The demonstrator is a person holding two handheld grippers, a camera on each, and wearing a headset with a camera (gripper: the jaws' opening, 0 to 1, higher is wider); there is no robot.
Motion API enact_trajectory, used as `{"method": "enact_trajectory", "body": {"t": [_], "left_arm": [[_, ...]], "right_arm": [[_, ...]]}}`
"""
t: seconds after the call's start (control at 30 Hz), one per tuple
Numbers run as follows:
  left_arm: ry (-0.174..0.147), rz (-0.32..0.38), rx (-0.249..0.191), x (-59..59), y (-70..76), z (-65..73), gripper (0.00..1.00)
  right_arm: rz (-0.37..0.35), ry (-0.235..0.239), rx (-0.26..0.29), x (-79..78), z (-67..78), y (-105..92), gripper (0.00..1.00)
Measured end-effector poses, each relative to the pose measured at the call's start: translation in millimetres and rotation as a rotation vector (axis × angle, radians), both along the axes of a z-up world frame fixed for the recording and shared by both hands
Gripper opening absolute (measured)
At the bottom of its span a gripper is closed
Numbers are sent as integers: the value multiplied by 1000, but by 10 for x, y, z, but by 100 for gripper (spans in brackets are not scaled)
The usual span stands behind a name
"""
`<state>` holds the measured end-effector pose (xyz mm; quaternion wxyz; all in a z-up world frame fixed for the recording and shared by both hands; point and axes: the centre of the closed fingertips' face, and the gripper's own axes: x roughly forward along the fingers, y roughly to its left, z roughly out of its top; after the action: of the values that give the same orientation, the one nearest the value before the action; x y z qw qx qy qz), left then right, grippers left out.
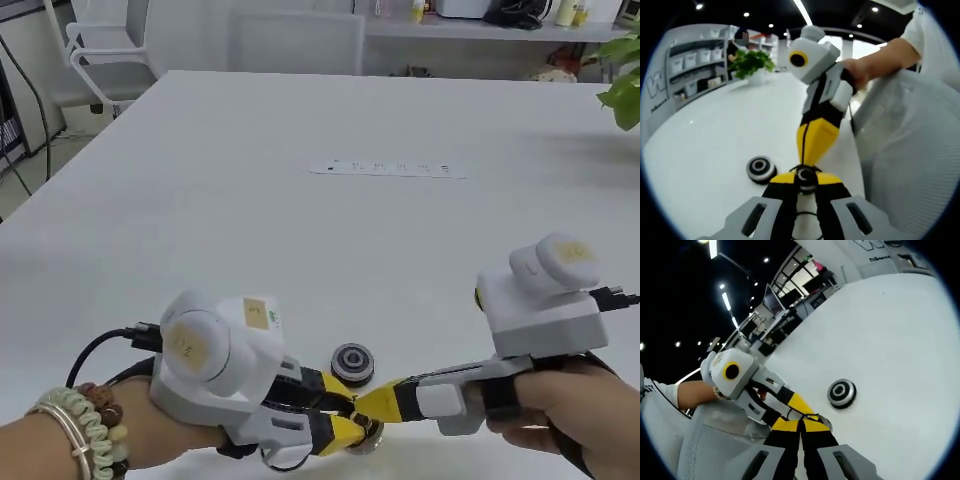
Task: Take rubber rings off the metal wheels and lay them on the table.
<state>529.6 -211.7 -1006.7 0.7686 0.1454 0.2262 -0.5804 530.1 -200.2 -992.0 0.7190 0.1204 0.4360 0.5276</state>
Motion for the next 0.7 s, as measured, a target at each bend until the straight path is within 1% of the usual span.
{"method": "enact_trajectory", "body": {"t": [0.07,0.13,0.2,0.27,0.4,0.53,0.63,0.7], "left_arm": [[0,1,1,0,0,0,13],[5,7,1,1,-1,2,13],[11,14,-5,3,-2,4,13],[17,20,-10,5,-3,5,14],[19,19,-8,5,-5,5,14],[37,30,-10,9,-8,10,14],[33,25,5,7,-12,7,14],[25,14,26,-7,-23,9,15]], "right_arm": [[-25,3,-20,39,-34,-42,0],[-49,22,-48,69,-86,-92,0],[-52,27,-58,54,-109,-101,0],[-49,20,-86,51,-158,-125,0],[-47,20,-101,48,-174,-131,0],[-41,8,-120,51,-190,-142,0],[-45,11,-124,45,-187,-146,0],[-47,11,-123,48,-181,-149,0]]}}
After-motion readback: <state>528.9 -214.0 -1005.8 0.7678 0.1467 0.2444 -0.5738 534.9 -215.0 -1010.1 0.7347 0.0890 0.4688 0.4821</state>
